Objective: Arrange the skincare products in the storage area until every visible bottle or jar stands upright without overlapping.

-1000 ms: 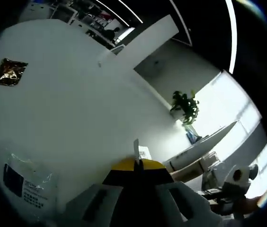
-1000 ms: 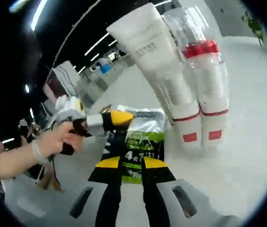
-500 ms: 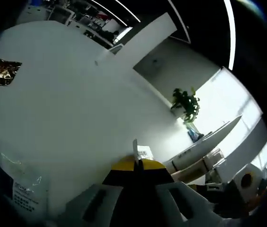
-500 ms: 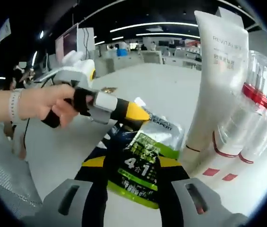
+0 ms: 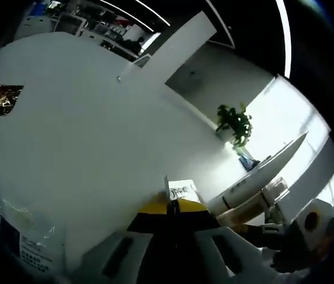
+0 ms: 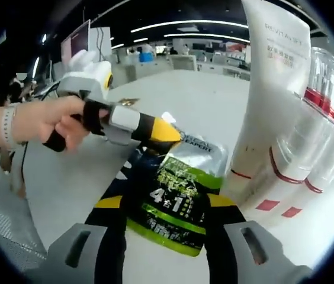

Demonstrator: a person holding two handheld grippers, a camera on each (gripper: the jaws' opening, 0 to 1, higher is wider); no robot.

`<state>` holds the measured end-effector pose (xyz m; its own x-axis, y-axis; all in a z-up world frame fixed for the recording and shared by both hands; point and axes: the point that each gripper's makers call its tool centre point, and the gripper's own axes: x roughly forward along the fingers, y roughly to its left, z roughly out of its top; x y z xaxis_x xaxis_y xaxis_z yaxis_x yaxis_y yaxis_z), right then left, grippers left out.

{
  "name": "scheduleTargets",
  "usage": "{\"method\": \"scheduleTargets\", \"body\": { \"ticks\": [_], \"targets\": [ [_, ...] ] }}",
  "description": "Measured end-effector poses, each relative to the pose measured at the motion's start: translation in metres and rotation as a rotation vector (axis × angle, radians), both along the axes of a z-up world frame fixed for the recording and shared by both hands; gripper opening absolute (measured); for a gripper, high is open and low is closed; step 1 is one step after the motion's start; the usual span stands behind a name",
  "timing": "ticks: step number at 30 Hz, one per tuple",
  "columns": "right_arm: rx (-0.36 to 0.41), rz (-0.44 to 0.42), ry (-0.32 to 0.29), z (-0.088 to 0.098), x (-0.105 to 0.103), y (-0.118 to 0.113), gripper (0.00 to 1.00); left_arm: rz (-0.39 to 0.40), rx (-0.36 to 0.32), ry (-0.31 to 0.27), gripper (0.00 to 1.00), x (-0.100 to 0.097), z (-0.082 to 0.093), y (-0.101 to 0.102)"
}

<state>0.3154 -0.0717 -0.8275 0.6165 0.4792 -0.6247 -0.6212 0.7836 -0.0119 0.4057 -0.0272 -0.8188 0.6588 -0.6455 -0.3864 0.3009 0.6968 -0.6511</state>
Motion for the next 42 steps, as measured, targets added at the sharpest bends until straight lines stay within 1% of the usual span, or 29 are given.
{"method": "scheduleTargets", "body": {
  "ticks": [2, 5, 9, 12, 14, 15, 17, 19, 20, 21, 22, 24, 25, 27, 28, 30, 31, 32, 33, 34, 36, 37, 38, 40, 42],
  "targets": [
    [-0.002, -0.002, -0.002, 0.000, 0.000, 0.001, 0.54, 0.003, 0.006, -0.005, 0.02, 0.002, 0.000, 0.001],
    [-0.009, 0.009, -0.014, -0.001, -0.001, 0.002, 0.56, -0.003, 0.041, -0.020, 0.03, 0.003, -0.002, 0.003],
    [-0.008, 0.008, -0.010, -0.001, -0.001, 0.003, 0.56, -0.009, 0.087, -0.051, 0.06, 0.007, -0.003, 0.010],
    [-0.012, 0.007, -0.014, -0.001, -0.001, 0.002, 0.56, -0.002, 0.107, -0.072, 0.10, 0.006, 0.003, 0.012],
    [-0.010, 0.006, -0.016, -0.001, -0.001, 0.002, 0.56, -0.012, 0.122, -0.089, 0.12, 0.004, 0.008, 0.010],
    [-0.010, 0.007, -0.016, -0.001, -0.001, 0.002, 0.56, -0.017, 0.148, -0.102, 0.12, 0.003, 0.010, 0.012],
    [-0.012, 0.008, -0.016, -0.001, -0.001, 0.002, 0.56, -0.006, 0.168, -0.109, 0.13, 0.004, 0.011, 0.015],
    [-0.012, 0.007, -0.017, -0.001, -0.001, 0.003, 0.56, 0.008, 0.179, -0.124, 0.14, 0.009, 0.012, 0.022],
    [-0.012, 0.007, -0.017, -0.001, -0.001, 0.003, 0.56, 0.008, 0.191, -0.127, 0.13, 0.009, 0.013, 0.024],
    [-0.011, 0.007, -0.018, -0.001, -0.001, 0.003, 0.56, 0.006, 0.204, -0.118, 0.12, 0.008, 0.011, 0.025],
    [-0.010, 0.005, -0.019, -0.001, -0.001, 0.003, 0.56, -0.009, 0.239, -0.112, 0.12, 0.009, 0.006, 0.030],
    [-0.010, 0.003, -0.020, -0.001, -0.001, 0.003, 0.56, -0.020, 0.319, -0.127, 0.12, 0.012, 0.001, 0.039],
    [-0.010, 0.002, -0.019, -0.001, 0.000, 0.003, 0.55, -0.023, 0.330, -0.139, 0.13, 0.013, 0.002, 0.040],
    [-0.011, 0.000, -0.018, -0.001, 0.000, 0.003, 0.55, -0.025, 0.370, -0.143, 0.17, 0.011, 0.001, 0.043],
    [-0.011, 0.000, -0.018, -0.002, 0.000, 0.003, 0.55, -0.023, 0.372, -0.142, 0.19, 0.011, 0.001, 0.043],
    [-0.011, 0.001, -0.018, -0.001, 0.000, 0.003, 0.55, -0.042, 0.406, -0.158, 0.19, 0.012, 0.001, 0.044],
    [-0.011, 0.001, -0.018, -0.001, 0.000, 0.003, 0.55, -0.059, 0.447, -0.176, 0.20, 0.013, 0.000, 0.047],
    [-0.012, 0.001, -0.018, -0.002, 0.000, 0.003, 0.55, -0.069, 0.474, -0.188, 0.21, 0.014, -0.001, 0.047],
    [-0.012, 0.001, -0.018, -0.001, 0.000, 0.003, 0.55, -0.081, 0.521, -0.211, 0.22, 0.015, -0.001, 0.048],
    [-0.011, 0.002, -0.019, -0.001, 0.000, 0.003, 0.55, -0.098, 0.556, -0.233, 0.22, 0.013, 0.000, 0.043],
    [-0.011, 0.003, -0.019, -0.001, -0.001, 0.003, 0.55, -0.134, 0.624, -0.261, 0.22, 0.010, -0.001, 0.040],
    [-0.011, 0.004, -0.019, -0.001, -0.001, 0.003, 0.55, -0.154, 0.657, -0.287, 0.22, 0.010, 0.000, 0.039],
    [-0.011, 0.004, -0.020, -0.001, -0.001, 0.003, 0.55, -0.177, 0.684, -0.294, 0.21, 0.011, -0.002, 0.042],
    [-0.011, 0.004, -0.020, -0.001, -0.001, 0.003, 0.55, -0.219, 0.731, -0.338, 0.20, 0.011, 0.001, 0.038],
    [-0.010, 0.004, -0.021, -0.001, -0.001, 0.003, 0.55, -0.237, 0.762, -0.368, 0.21, 0.012, 0.002, 0.038]
  ]
}}
